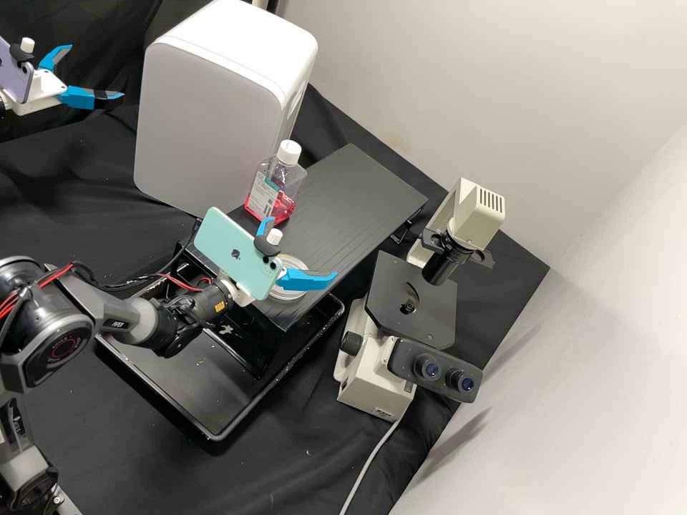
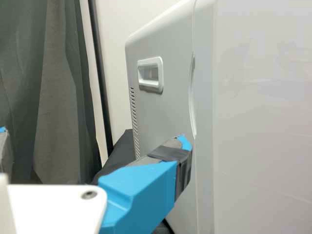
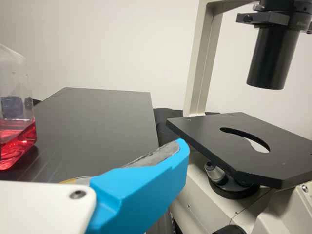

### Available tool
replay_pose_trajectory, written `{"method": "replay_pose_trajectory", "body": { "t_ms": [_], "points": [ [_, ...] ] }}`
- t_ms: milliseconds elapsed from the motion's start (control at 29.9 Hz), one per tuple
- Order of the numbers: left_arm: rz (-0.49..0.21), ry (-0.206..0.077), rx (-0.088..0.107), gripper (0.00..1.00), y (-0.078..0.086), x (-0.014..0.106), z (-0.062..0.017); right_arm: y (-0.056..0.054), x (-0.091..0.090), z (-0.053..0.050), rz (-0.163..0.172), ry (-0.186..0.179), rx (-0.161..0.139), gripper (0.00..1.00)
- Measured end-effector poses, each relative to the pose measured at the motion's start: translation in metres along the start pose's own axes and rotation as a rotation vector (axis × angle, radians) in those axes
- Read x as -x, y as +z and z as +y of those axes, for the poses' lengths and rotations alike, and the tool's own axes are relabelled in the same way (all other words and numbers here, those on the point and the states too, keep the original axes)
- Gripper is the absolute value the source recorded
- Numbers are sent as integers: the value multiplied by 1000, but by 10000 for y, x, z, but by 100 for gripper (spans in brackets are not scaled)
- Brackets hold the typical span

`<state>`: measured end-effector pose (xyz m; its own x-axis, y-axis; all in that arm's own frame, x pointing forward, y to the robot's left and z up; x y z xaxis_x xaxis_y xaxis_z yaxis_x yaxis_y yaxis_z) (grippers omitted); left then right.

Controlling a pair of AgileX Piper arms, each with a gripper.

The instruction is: Remove the lid from the petri dish

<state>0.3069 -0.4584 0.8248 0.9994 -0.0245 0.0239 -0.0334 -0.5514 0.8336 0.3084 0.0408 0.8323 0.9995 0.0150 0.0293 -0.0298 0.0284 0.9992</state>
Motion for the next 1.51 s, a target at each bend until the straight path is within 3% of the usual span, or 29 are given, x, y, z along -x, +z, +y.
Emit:
{"method": "replay_pose_trajectory", "body": {
  "t_ms": [368,469,670,770,870,937,1004,1138,1507],
  "points": [
    [-3,-1,0,100,8,0,-2,0,0,0,0,0,0,100],
    [1,0,17,100,48,1,-10,0,0,0,0,0,0,100],
    [-61,-19,71,100,384,32,-81,0,0,0,0,0,0,100],
    [-107,-10,77,100,547,74,-111,0,0,0,0,0,0,100],
    [-155,17,68,100,658,147,-189,0,0,0,0,0,0,100],
    [-182,11,64,100,717,200,-280,0,0,0,0,0,0,100],
    [-200,2,60,100,753,249,-352,0,0,0,0,0,0,100],
    [-235,-49,51,100,834,336,-479,0,0,0,0,0,0,100],
    [-355,-193,61,100,1055,696,-771,0,0,0,0,0,0,100]
  ]
}}
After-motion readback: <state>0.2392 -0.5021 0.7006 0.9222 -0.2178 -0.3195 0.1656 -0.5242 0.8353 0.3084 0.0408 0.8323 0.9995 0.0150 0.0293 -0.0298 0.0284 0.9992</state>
